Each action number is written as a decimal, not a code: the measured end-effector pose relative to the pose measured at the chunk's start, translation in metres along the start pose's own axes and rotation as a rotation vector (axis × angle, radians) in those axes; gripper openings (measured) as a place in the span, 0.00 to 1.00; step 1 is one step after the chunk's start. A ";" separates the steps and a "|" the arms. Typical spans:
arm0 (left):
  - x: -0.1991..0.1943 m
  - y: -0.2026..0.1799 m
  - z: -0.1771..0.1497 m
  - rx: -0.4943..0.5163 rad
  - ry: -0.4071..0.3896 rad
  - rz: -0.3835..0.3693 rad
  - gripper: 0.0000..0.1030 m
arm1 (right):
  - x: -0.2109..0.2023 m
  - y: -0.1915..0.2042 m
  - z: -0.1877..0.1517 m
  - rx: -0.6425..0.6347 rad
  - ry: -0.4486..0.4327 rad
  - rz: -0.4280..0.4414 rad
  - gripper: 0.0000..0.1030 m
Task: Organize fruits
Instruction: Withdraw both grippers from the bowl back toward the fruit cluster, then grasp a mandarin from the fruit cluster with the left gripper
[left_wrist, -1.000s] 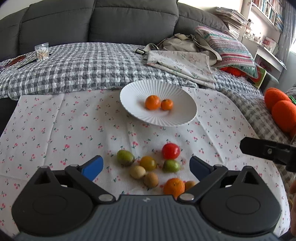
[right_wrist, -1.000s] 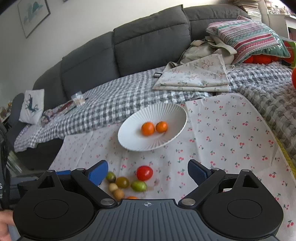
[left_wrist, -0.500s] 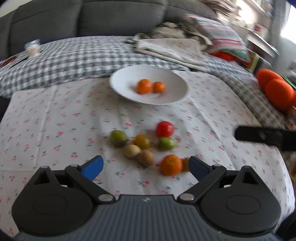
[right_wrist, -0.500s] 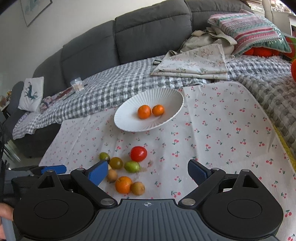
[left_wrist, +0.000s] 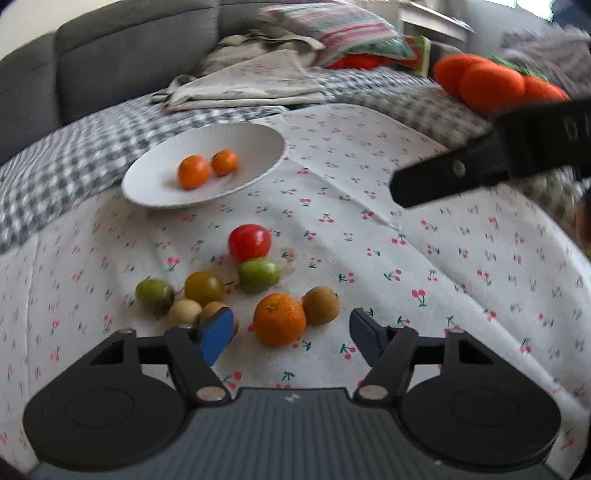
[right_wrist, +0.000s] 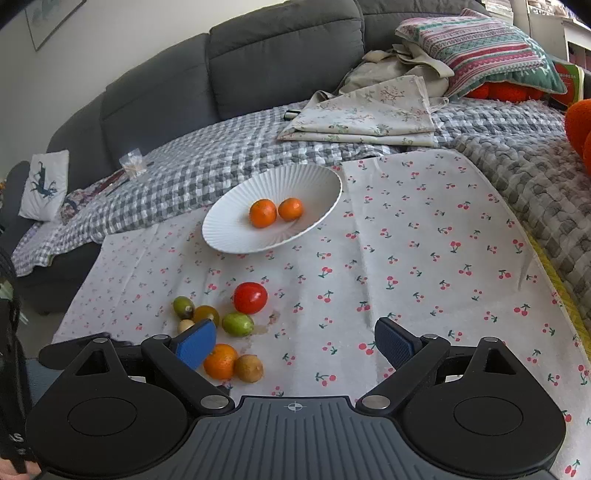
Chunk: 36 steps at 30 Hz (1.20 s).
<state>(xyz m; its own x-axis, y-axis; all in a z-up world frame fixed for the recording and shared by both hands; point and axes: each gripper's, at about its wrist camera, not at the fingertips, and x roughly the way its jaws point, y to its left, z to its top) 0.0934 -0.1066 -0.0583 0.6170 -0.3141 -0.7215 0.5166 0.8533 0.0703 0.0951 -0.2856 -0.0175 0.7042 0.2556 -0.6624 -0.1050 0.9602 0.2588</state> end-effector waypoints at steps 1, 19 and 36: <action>0.003 -0.001 0.000 0.022 0.003 0.001 0.62 | 0.000 0.000 0.000 0.001 0.000 0.000 0.92; 0.028 0.009 -0.001 0.075 0.039 0.033 0.30 | 0.006 0.001 0.000 -0.005 0.021 0.002 0.92; -0.039 0.079 0.014 -0.326 -0.059 0.042 0.29 | 0.040 0.011 -0.008 -0.055 0.107 -0.027 0.90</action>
<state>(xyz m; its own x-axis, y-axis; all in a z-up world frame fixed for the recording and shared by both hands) 0.1186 -0.0332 -0.0152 0.6718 -0.2916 -0.6809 0.2790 0.9512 -0.1321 0.1162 -0.2637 -0.0470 0.6285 0.2377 -0.7406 -0.1278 0.9708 0.2031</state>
